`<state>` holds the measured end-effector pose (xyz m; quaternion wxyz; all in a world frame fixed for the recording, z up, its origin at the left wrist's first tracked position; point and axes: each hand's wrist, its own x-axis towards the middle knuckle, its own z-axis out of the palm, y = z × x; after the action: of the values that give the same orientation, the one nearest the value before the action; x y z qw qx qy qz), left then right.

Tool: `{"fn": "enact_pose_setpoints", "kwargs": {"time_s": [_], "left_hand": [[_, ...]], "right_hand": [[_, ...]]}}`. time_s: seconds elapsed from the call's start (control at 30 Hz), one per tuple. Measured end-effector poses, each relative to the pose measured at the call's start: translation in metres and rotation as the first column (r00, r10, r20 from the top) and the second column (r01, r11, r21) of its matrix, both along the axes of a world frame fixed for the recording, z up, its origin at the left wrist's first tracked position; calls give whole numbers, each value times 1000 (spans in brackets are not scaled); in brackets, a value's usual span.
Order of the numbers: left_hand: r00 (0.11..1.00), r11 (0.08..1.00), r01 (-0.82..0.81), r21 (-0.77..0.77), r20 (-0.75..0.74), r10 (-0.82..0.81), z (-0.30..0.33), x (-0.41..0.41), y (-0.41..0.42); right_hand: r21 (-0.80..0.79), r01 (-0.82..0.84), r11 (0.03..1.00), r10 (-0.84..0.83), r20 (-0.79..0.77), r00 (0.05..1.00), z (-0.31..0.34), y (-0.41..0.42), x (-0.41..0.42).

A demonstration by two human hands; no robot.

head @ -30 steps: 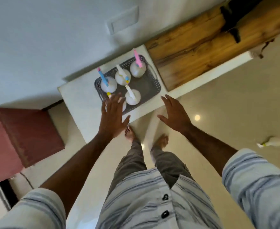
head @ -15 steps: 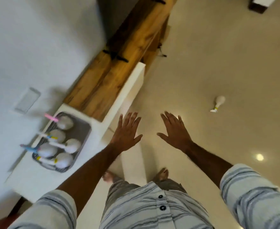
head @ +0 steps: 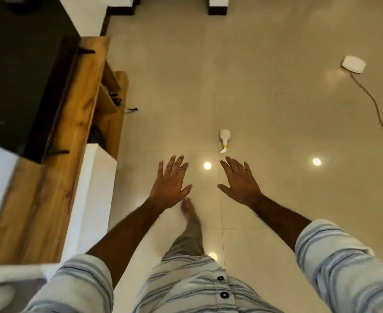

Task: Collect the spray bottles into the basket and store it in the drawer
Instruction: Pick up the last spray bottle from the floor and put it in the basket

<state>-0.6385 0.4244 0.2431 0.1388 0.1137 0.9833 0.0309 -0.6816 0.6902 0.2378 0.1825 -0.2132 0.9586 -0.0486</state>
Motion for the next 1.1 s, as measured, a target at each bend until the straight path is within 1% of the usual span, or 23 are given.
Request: {"fn": "enact_pose_setpoints", "kwargs": {"time_s": [0.1, 0.2, 0.33, 0.5, 0.67, 0.77, 0.83, 0.97, 1.03, 1.1], "left_hand": [[997, 997, 71, 16, 24, -72, -19, -68, 26], [990, 993, 109, 47, 87, -112, -36, -139, 49], [979, 984, 167, 64, 108, -173, -49, -216, 73], [969, 983, 166, 76, 174, -177, -59, -296, 95], [958, 984, 162, 71, 228, -174, -80, -377, 122], [952, 989, 118, 89, 274, -138, -109, -422, 138], [933, 989, 107, 105, 334, -137, -142, -449, 154], [870, 983, 162, 91, 457, -186, -233, -494, 183], [848, 988, 99, 115, 510, -145, -291, -520, 195], [846, 990, 37, 137, 522, -104, -348, -544, 203]], "right_hand": [[12, 59, 998, -60, 18, 998, -11, 28, -57], [29, 128, 991, -129, 54, 990, -19, 51, -113], [39, 177, 983, -179, 72, 981, -29, 72, -178], [-2, 259, 966, -256, 157, 954, -43, 90, -247], [-62, 272, 960, -251, 234, 939, -76, 111, -323], [-107, 353, 930, -303, 326, 896, -115, 122, -372], [-112, 455, 883, -380, 397, 835, -154, 132, -401], [-90, 601, 794, -485, 501, 716, -249, 145, -443], [-81, 664, 744, -524, 545, 654, -310, 148, -461], [-69, 700, 711, -538, 588, 604, -368, 148, -474]]}}
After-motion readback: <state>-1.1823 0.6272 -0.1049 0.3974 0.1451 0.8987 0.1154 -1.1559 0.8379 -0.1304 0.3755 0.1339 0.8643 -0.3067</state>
